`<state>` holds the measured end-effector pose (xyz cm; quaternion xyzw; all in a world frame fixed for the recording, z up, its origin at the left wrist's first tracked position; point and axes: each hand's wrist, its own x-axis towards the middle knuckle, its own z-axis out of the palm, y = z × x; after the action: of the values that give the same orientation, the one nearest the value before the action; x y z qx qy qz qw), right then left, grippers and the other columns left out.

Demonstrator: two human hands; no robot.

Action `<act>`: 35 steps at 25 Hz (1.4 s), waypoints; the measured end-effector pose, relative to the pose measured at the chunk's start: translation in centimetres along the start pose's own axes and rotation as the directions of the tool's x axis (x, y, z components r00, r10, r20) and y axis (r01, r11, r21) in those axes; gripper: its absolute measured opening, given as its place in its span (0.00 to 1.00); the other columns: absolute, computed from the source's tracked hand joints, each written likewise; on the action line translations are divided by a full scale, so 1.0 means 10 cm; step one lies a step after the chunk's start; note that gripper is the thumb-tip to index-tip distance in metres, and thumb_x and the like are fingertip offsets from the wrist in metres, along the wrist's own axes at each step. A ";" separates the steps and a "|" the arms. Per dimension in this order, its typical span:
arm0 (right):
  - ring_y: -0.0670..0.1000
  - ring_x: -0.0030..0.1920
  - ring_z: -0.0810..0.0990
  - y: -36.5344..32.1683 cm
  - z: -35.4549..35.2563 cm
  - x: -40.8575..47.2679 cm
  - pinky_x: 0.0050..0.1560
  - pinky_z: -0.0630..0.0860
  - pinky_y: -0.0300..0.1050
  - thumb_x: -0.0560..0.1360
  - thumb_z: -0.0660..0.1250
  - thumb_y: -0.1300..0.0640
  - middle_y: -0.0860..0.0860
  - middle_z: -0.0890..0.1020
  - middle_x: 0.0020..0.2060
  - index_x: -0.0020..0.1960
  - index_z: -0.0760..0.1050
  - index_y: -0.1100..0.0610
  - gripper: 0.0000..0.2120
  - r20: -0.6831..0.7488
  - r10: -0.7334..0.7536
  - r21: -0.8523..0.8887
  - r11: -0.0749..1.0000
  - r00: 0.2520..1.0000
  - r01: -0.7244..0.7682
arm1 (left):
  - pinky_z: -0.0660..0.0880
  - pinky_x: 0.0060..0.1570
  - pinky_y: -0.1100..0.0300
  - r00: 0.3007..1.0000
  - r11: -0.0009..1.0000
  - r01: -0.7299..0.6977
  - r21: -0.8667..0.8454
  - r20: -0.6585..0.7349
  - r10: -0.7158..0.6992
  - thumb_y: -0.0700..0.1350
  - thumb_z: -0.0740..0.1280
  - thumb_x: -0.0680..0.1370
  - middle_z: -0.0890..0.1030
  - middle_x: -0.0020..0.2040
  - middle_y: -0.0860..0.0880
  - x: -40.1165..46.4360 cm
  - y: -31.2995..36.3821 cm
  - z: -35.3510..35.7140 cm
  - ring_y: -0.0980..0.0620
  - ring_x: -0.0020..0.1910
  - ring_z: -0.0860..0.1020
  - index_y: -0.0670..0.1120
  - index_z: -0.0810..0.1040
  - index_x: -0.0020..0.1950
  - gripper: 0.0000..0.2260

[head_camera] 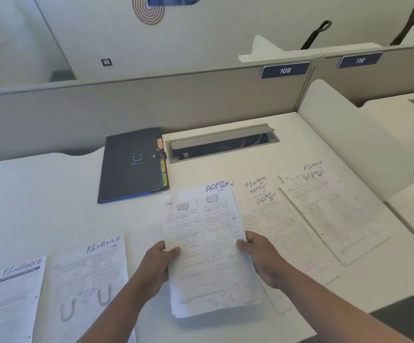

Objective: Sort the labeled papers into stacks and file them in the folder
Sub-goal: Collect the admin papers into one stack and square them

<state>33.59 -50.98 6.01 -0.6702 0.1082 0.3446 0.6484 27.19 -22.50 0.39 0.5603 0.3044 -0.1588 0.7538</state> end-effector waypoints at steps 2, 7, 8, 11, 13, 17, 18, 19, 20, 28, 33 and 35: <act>0.54 0.56 0.87 0.02 -0.03 -0.07 0.57 0.83 0.56 0.85 0.62 0.58 0.51 0.87 0.56 0.62 0.81 0.55 0.11 -0.040 0.003 -0.007 1.000 0.999 -0.003 | 0.84 0.50 0.42 0.998 0.999 0.028 -0.024 0.055 -0.026 0.42 0.67 0.84 0.87 0.60 0.44 0.06 -0.04 0.06 0.40 0.56 0.86 0.45 0.80 0.65 0.10; 0.54 0.55 0.87 0.05 -0.22 -0.01 0.59 0.82 0.60 0.85 0.62 0.57 0.49 0.88 0.53 0.60 0.82 0.53 0.10 -0.113 0.031 -0.060 0.997 0.993 -0.038 | 0.84 0.51 0.41 0.999 0.999 0.047 -0.003 0.010 -0.047 0.42 0.71 0.82 0.88 0.56 0.43 0.24 -0.08 0.37 0.40 0.53 0.87 0.42 0.83 0.62 0.10; 0.54 0.53 0.87 0.04 -0.27 0.03 0.56 0.83 0.59 0.84 0.63 0.58 0.49 0.88 0.52 0.59 0.82 0.53 0.09 -0.127 0.033 -0.062 0.997 0.991 -0.041 | 0.84 0.51 0.41 0.999 0.999 0.041 0.005 -0.032 -0.041 0.42 0.72 0.82 0.88 0.54 0.43 0.27 -0.08 0.45 0.40 0.52 0.88 0.41 0.83 0.61 0.09; 0.54 0.47 0.88 -0.01 -0.47 0.17 0.45 0.82 0.49 0.81 0.66 0.61 0.52 0.88 0.50 0.55 0.82 0.55 0.07 -0.165 0.018 -0.096 0.995 0.986 -0.035 | 0.85 0.51 0.41 0.991 0.999 0.046 0.014 -0.124 -0.044 0.40 0.73 0.81 0.89 0.52 0.43 0.34 -0.14 0.63 0.40 0.49 0.88 0.41 0.83 0.59 0.08; 0.52 0.44 0.84 -0.03 -0.70 0.28 0.46 0.80 0.47 0.78 0.69 0.60 0.50 0.86 0.49 0.51 0.81 0.53 0.04 -0.217 -0.043 -0.283 0.959 0.975 -0.021 | 0.85 0.48 0.43 0.983 0.998 0.032 0.054 -0.183 -0.022 0.40 0.74 0.80 0.89 0.51 0.44 0.34 -0.23 0.70 0.41 0.48 0.88 0.42 0.84 0.58 0.07; 0.46 0.54 0.77 -0.10 -1.37 0.48 0.51 0.74 0.44 0.76 0.70 0.55 0.43 0.78 0.59 0.62 0.77 0.50 0.15 -0.262 -0.241 -0.671 0.742 0.935 0.003 | 0.84 0.52 0.40 0.963 0.986 0.004 0.165 -0.265 0.040 0.42 0.74 0.80 0.89 0.50 0.45 0.36 -0.32 0.73 0.42 0.48 0.88 0.43 0.84 0.58 0.08; 0.47 0.55 0.76 -0.12 -1.53 0.55 0.50 0.72 0.44 0.76 0.71 0.55 0.46 0.76 0.62 0.68 0.75 0.51 0.21 -0.271 -0.249 -0.691 0.723 0.930 -0.008 | 0.84 0.53 0.40 0.958 0.986 0.000 0.167 -0.282 0.047 0.41 0.75 0.79 0.89 0.50 0.45 0.37 -0.31 0.74 0.41 0.48 0.88 0.43 0.84 0.58 0.08; 0.49 0.56 0.75 -0.15 -1.64 0.61 0.49 0.70 0.44 0.75 0.71 0.55 0.48 0.74 0.64 0.70 0.73 0.52 0.24 -0.287 -0.237 -0.694 0.720 0.928 -0.030 | 0.84 0.54 0.39 0.955 0.986 -0.003 0.167 -0.293 0.052 0.41 0.75 0.79 0.89 0.51 0.44 0.37 -0.30 0.76 0.40 0.49 0.88 0.42 0.84 0.58 0.08; 0.51 0.56 0.75 -0.16 -1.72 0.67 0.48 0.69 0.44 0.73 0.72 0.55 0.50 0.74 0.62 0.69 0.73 0.51 0.25 -0.295 -0.217 -0.691 0.721 0.930 -0.051 | 0.83 0.55 0.38 0.952 0.986 -0.001 0.168 -0.301 0.053 0.41 0.75 0.79 0.89 0.51 0.43 0.37 -0.30 0.77 0.40 0.49 0.88 0.42 0.84 0.58 0.09; 0.51 0.37 0.76 -0.18 -1.86 0.81 0.34 0.72 0.44 0.69 0.72 0.63 0.50 0.80 0.40 0.44 0.73 0.54 0.09 -0.394 -0.093 -0.507 0.852 0.915 -0.132 | 0.83 0.56 0.39 0.920 0.980 0.009 0.200 -0.385 0.070 0.44 0.75 0.80 0.89 0.50 0.46 0.38 -0.34 0.84 0.41 0.49 0.88 0.45 0.85 0.57 0.07; 0.51 0.35 0.77 -0.18 -1.95 0.74 0.38 0.76 0.47 0.74 0.73 0.63 0.51 0.82 0.40 0.44 0.76 0.54 0.07 -0.425 -0.168 -0.472 0.880 0.889 -0.059 | 0.82 0.57 0.38 0.926 0.974 0.014 0.226 -0.371 0.073 0.45 0.75 0.79 0.89 0.50 0.46 0.41 -0.35 0.79 0.41 0.49 0.88 0.44 0.85 0.57 0.08; 0.50 0.36 0.77 -0.17 -1.98 0.73 0.39 0.75 0.45 0.77 0.71 0.61 0.49 0.81 0.40 0.45 0.76 0.53 0.06 -0.390 -0.215 -0.528 0.849 0.895 -0.026 | 0.82 0.57 0.38 0.926 0.975 0.012 0.223 -0.371 0.073 0.45 0.75 0.79 0.89 0.50 0.46 0.42 -0.35 0.79 0.41 0.49 0.88 0.44 0.85 0.57 0.08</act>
<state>46.32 -67.28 1.39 -0.8845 0.1189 0.1690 0.4184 30.58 -30.63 -3.47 0.6654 0.4150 -0.0695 0.6166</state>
